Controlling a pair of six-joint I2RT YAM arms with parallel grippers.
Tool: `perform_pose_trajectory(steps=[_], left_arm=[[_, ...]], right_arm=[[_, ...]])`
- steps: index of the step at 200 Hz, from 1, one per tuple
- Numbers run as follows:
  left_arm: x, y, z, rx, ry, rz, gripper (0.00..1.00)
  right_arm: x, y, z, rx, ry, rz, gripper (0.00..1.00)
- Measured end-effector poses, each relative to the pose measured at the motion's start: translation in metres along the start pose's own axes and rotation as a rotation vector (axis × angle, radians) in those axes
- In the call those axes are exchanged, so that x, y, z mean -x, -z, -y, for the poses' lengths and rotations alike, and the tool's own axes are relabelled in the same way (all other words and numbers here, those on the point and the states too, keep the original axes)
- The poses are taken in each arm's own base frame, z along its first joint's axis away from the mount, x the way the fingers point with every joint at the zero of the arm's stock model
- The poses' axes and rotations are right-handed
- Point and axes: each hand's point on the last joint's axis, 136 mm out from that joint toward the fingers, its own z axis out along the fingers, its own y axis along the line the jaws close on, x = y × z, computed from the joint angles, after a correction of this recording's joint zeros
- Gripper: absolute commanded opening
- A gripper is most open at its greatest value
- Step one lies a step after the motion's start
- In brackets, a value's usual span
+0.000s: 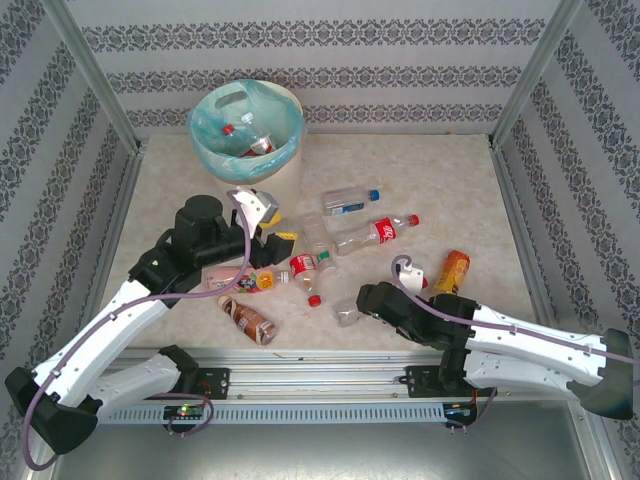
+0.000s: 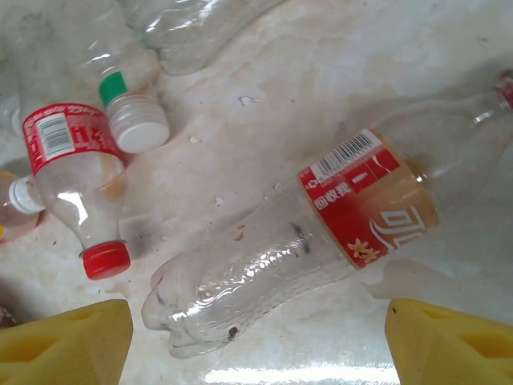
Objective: Put the plastic bottles in the bin
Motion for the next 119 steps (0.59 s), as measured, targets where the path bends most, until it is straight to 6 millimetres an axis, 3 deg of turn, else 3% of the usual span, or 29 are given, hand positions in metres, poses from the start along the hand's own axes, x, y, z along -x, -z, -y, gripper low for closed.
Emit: perform_pose_trajectory(steps=[52, 119], left_arm=[[-0.003, 0.014, 0.010, -0.010, -0.059, 0.025, 0.72], [-0.011, 0.010, 0.007, -0.005, -0.064, 0.001, 0.72]], right_arm=[[-0.005, -0.017, 0.016, -0.088, -0.178, -0.017, 0.86], [-0.018, -0.056, 0.033, -0.204, -0.333, -0.067, 0.90]])
